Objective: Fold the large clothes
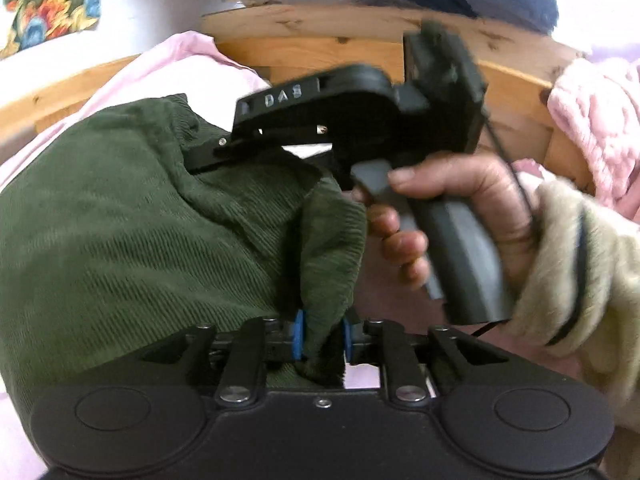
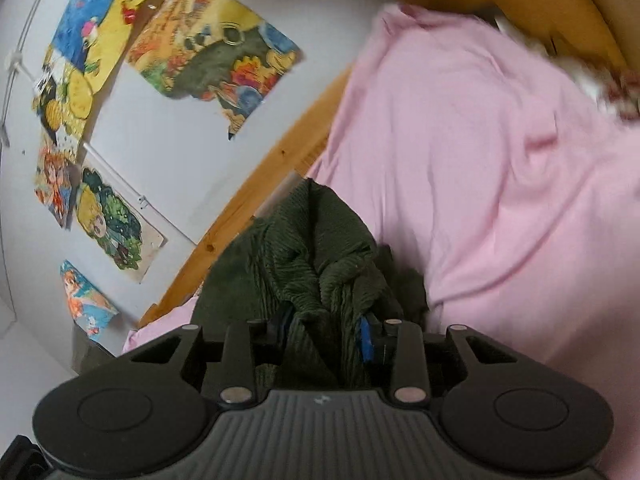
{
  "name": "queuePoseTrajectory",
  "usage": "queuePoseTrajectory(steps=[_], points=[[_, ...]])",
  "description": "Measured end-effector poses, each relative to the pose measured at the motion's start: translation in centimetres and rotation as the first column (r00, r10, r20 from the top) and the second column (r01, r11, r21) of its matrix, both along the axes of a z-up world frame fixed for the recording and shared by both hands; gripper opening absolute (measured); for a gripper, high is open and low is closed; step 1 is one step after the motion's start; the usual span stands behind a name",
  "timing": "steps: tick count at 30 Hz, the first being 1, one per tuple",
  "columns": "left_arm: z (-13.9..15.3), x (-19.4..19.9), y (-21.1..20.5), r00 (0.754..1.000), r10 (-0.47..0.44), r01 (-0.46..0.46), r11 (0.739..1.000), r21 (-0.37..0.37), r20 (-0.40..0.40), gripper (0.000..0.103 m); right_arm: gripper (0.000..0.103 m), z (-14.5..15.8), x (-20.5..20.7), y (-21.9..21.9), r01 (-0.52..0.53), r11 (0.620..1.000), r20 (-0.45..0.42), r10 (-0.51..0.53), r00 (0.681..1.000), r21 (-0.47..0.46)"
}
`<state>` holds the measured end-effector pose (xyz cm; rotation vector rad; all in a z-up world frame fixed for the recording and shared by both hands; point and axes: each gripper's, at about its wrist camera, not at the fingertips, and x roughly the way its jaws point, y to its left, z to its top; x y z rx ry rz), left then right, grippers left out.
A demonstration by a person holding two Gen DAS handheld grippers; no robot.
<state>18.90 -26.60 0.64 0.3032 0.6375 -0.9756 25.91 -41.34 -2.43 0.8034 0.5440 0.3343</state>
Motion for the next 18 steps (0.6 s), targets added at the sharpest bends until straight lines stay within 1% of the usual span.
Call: queuePoseTrajectory(steps=[2,3,4,5,7,8,9,10,11,12,13,14,15,16,17,18], points=[[0.8,-0.9,1.0,1.000,0.001,-0.002,0.999,-0.039,-0.019,0.048,0.040,-0.3,0.0,0.2,-0.006,1.000,0.004,0.006,1.000,-0.006],[1.3,-1.4,1.6,1.000,0.005,-0.007,0.998,-0.062,-0.029,0.055,0.042,-0.2,0.0,0.5,-0.006,0.999,0.008,0.006,1.000,-0.031],[1.8,-1.9,2.4,0.999,0.016,-0.019,0.996,-0.091,-0.041,0.065,0.043,0.0,0.0,0.7,-0.005,0.998,0.010,0.005,1.000,-0.057],[2.3,-2.4,3.3,0.998,0.038,-0.044,0.991,-0.124,-0.050,0.070,0.043,0.0,0.0,0.5,-0.004,0.997,0.013,0.005,1.000,-0.071],[3.1,-3.2,5.0,0.992,0.111,-0.121,0.977,-0.176,-0.063,0.071,0.049,0.7,0.0,1.1,0.006,0.996,0.010,-0.006,1.000,-0.084],[3.6,-3.2,6.2,0.982,0.175,-0.185,0.962,-0.199,-0.067,0.076,0.051,0.9,-0.2,1.1,0.013,0.996,0.005,-0.012,1.000,-0.094],[4.0,-3.3,7.5,0.962,0.265,-0.273,0.937,-0.218,-0.066,0.081,0.057,1.4,-0.2,1.1,0.019,0.994,0.001,-0.019,1.000,-0.111],[4.1,-3.2,8.5,0.933,0.354,-0.360,0.903,-0.233,-0.068,0.091,0.073,2.2,-0.4,1.3,0.028,0.989,-0.001,-0.028,1.000,-0.148],[4.2,-2.7,9.8,0.890,0.447,-0.454,0.856,-0.246,-0.085,0.098,0.081,3.3,-0.7,1.6,0.047,0.973,0.003,-0.047,0.999,-0.225],[4.0,-2.0,10.8,0.856,0.505,-0.515,0.821,-0.247,-0.110,0.098,0.094,4.6,-1.0,2.2,0.083,0.937,0.013,-0.084,0.996,-0.339],[3.8,-1.2,11.6,0.831,0.540,-0.556,0.797,-0.236,-0.137,0.098,0.095,6.0,-1.3,2.9,0.117,0.885,0.032,-0.115,0.993,-0.452],[3.4,-0.1,12.3,0.799,0.575,-0.601,0.771,-0.212,-0.174,0.098,0.095,7.3,-1.7,3.6,0.152,0.828,0.060,-0.143,0.988,-0.540],[2.9,0.9,12.9,0.777,0.596,-0.628,0.755,-0.189,-0.202,0.098,0.097,8.6,-2.1,4.3,0.199,0.774,0.098,-0.176,0.980,-0.601],[2.3,1.7,13.2,0.763,0.607,-0.643,0.747,-0.167,-0.223,0.099,0.102,9.8,-2.4,5.0,0.246,0.732,0.144,-0.202,0.969,-0.635],[1.7,2.5,13.6,0.755,0.606,-0.648,0.748,-0.146,-0.249,0.102,0.103,11.0,-2.7,5.7,0.284,0.711,0.190,-0.211,0.959,-0.644],[1.1,3.2,14.1,0.756,0.587,-0.641,0.753,-0.149,-0.288,0.102,0.103,12.0,-2.6,6.6,0.302,0.708,0.233,-0.196,0.952,-0.639]])
